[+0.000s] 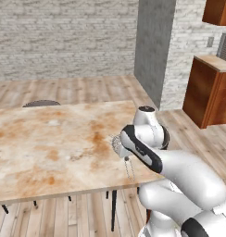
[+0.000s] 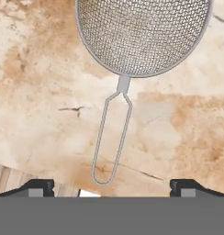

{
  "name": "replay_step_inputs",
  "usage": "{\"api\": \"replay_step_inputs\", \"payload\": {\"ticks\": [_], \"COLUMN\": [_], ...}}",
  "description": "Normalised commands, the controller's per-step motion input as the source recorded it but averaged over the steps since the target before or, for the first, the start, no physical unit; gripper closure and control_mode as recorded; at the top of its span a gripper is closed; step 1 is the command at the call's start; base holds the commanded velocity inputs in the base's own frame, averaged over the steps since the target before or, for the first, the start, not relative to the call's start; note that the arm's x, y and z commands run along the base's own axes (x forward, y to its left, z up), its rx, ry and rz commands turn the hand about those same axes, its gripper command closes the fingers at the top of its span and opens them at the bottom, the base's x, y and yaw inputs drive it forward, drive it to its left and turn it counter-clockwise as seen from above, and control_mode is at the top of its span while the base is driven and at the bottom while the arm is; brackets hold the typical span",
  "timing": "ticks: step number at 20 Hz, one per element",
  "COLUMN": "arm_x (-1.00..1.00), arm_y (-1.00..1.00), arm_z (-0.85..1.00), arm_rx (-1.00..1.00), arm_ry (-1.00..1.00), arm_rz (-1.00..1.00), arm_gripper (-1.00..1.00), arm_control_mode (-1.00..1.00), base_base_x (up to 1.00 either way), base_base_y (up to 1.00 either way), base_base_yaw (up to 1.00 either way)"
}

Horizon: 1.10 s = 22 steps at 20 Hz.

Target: Pick the pot and strainer and place them in the sink. Then turn on the water.

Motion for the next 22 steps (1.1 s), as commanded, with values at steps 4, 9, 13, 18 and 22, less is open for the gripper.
{"api": "replay_step_inputs", "payload": {"ticks": [4, 9, 13, 18, 22], "arm_x": [0.36, 0.25, 0.22, 0.32, 0.33], "arm_y": [0.15, 0.0, 0.0, 0.0, 0.02], "arm_z": [-0.34, -0.37, -0.34, -0.34, -0.28], "arm_rx": [0.0, 0.0, 0.0, 0.0, 0.0], "arm_ry": [0.0, 0.0, 0.0, 0.0, 0.0], "arm_rz": [0.03, 0.0, 0.0, 0.0, 0.0], "arm_gripper": [-1.0, -1.0, -1.0, -1.0, -1.0], "arm_control_mode": [-1.0, -1.0, -1.0, -1.0, -1.0], "base_base_x": [0.0, 0.0, 0.0, 0.0, 0.0], "base_base_y": [0.0, 0.0, 0.0, 0.0, 0.0], "base_base_yaw": [0.0, 0.0, 0.0, 0.0, 0.0]}}
